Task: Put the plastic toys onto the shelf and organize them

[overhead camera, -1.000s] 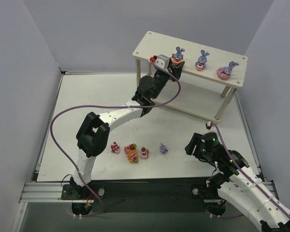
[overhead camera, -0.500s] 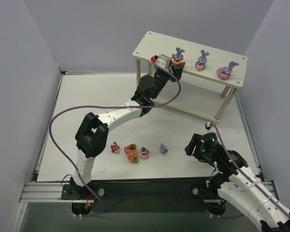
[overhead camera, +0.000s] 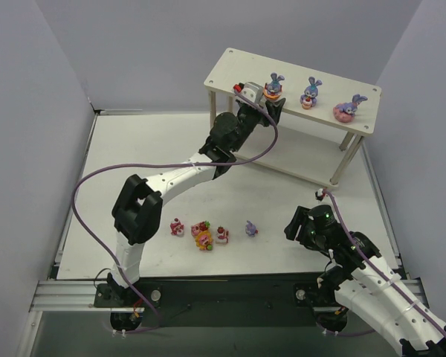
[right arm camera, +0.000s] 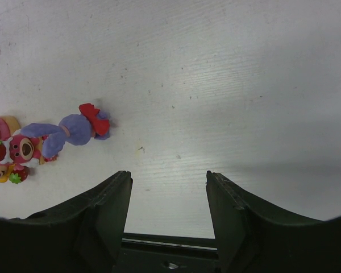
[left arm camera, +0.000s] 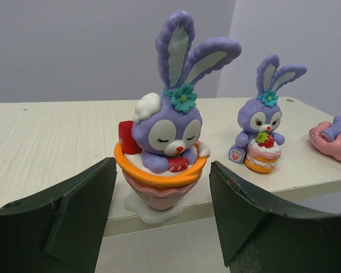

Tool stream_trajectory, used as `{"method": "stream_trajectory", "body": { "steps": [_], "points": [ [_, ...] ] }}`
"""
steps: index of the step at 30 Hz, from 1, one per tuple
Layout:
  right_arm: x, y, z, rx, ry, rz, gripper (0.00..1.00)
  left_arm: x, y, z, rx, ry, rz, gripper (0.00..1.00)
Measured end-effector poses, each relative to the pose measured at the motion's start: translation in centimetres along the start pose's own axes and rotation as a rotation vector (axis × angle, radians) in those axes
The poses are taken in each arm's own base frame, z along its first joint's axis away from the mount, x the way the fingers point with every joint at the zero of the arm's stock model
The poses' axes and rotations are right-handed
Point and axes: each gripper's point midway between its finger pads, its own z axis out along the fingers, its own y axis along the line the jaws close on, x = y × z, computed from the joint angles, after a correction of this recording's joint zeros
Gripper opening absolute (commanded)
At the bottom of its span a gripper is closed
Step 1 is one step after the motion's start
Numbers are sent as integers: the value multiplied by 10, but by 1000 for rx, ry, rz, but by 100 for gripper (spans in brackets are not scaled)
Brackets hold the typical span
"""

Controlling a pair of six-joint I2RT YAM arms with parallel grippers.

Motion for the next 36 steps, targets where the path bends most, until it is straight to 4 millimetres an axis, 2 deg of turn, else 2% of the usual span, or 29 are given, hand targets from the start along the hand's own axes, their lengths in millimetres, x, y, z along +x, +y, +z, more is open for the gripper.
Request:
{"method": "stream_trajectory", "body": {
  "steps": [4,9,12,36],
  "points": [
    [0,0,0,-1,-1,0,55,1,1,-6,-3,26,3,72],
    [0,0,1,-2,-3,1,55,3,5,-11,-10,51,7,53],
    [0,0,1,-1,-2,1,55,4,7,-11,-10,57,10,49],
    [-1,1,1,-5,-8,3,53,4,16,0,39,160,-19,49]
  ]
}}
